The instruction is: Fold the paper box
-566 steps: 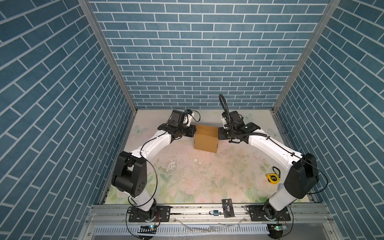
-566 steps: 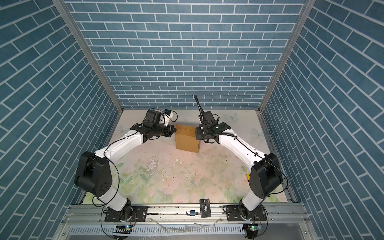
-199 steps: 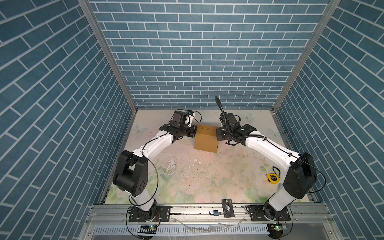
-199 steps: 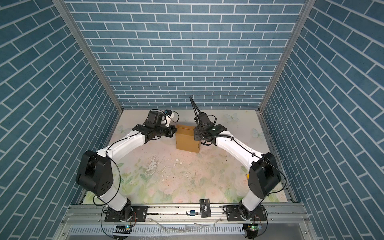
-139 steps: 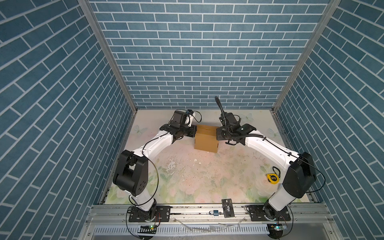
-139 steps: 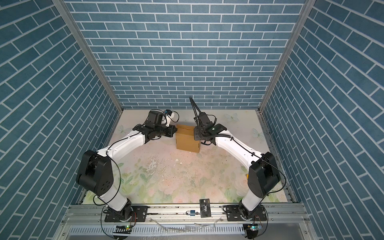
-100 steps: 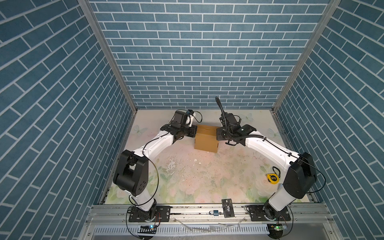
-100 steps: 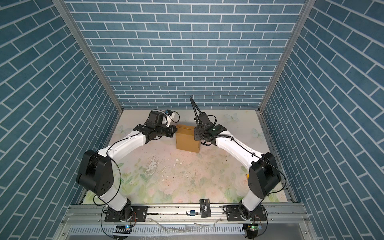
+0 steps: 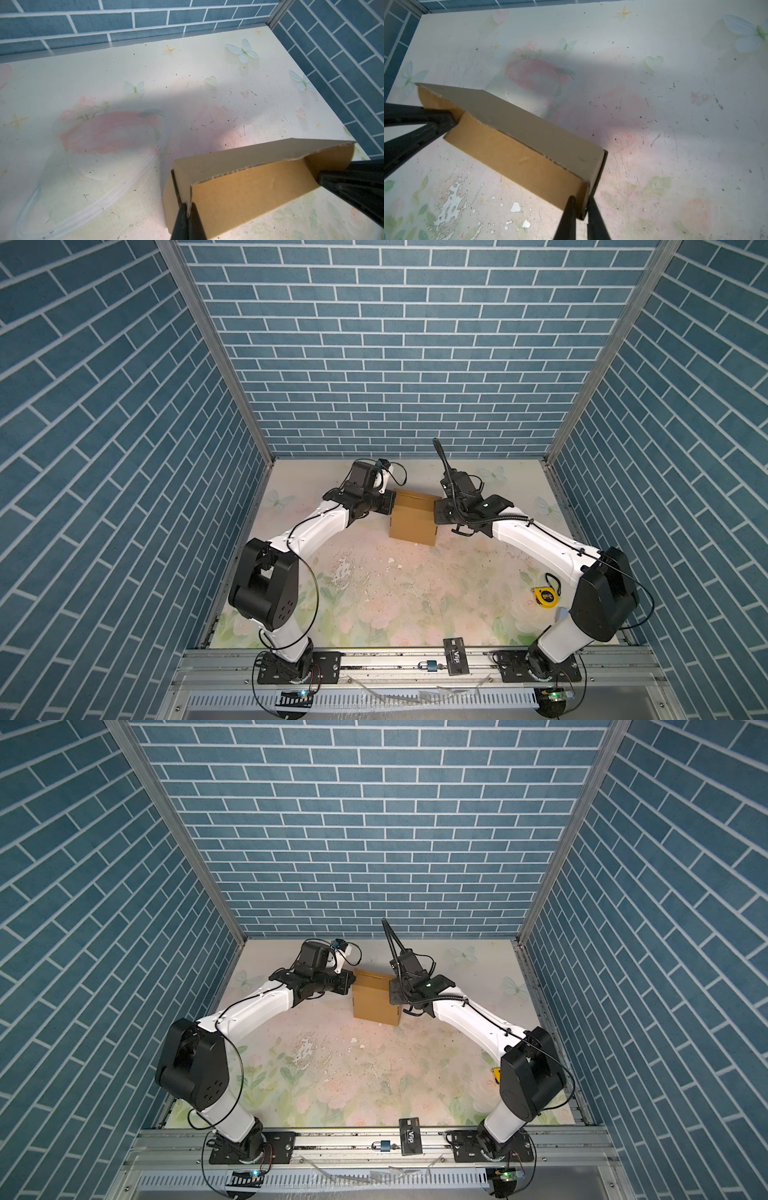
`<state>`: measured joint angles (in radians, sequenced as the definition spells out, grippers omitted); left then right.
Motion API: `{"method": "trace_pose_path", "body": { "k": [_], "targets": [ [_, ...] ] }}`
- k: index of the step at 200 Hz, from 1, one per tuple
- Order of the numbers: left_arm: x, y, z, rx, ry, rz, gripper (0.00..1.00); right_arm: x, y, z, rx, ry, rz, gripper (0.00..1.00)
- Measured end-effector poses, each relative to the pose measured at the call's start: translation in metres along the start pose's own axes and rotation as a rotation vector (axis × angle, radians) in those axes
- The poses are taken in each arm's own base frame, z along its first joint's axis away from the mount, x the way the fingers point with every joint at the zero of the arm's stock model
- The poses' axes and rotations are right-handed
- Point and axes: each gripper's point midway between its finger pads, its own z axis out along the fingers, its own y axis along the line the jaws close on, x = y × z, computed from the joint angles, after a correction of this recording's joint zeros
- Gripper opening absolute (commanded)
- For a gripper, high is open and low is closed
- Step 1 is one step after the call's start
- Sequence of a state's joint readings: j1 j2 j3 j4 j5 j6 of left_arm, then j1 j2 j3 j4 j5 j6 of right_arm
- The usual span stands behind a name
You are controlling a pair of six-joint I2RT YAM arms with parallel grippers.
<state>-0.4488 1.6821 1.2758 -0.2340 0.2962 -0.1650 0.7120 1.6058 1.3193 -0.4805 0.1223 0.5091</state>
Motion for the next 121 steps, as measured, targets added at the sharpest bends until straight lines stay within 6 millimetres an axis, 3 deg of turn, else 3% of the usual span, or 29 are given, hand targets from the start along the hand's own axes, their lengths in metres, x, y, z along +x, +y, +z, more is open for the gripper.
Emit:
{"method": "trace_pose_path", "body": {
  "k": [42,88,121],
  "targets": [
    [0.002,-0.007,0.001,0.023,0.004,0.013,0.01,0.0,0.002,-0.019,-0.009,0.027,-0.063,0.25],
    [0.003,-0.011,0.002,0.034,0.005,0.025,0.01,-0.045,0.011,-0.048,-0.061,-0.07,-0.101,0.23],
    [0.003,-0.011,0.002,0.034,0.003,0.031,0.02,-0.054,0.001,-0.049,-0.072,-0.077,-0.094,0.22]
  ]
}}
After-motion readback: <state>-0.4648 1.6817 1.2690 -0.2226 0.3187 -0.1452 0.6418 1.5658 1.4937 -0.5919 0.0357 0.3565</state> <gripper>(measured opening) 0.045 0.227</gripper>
